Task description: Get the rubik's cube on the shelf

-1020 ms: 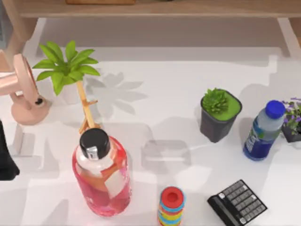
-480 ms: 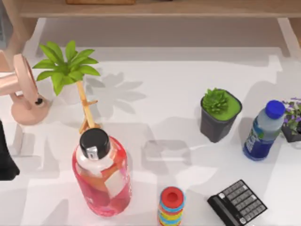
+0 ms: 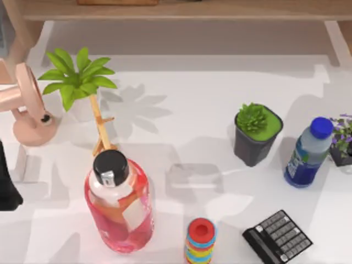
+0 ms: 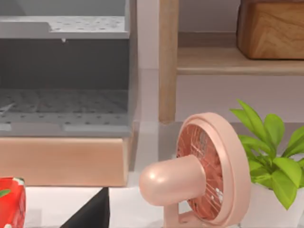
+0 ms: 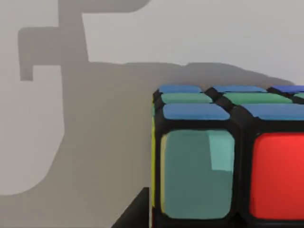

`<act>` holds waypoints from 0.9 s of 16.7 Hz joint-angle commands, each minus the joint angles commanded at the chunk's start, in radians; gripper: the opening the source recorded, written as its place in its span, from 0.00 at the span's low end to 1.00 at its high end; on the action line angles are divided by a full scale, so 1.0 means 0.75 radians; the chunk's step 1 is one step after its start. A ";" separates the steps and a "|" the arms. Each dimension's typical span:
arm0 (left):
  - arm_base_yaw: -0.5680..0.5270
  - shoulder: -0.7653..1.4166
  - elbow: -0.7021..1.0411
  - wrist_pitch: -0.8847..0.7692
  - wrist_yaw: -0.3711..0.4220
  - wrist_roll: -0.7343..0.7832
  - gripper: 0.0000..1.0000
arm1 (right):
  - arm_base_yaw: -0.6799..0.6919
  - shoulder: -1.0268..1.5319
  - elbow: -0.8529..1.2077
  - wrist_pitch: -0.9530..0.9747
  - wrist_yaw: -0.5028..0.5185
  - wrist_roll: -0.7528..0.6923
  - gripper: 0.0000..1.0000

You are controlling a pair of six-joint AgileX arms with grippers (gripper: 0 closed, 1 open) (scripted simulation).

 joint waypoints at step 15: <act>0.000 0.000 0.000 0.000 0.000 0.000 1.00 | -0.002 -0.048 0.024 -0.074 0.048 -0.039 0.00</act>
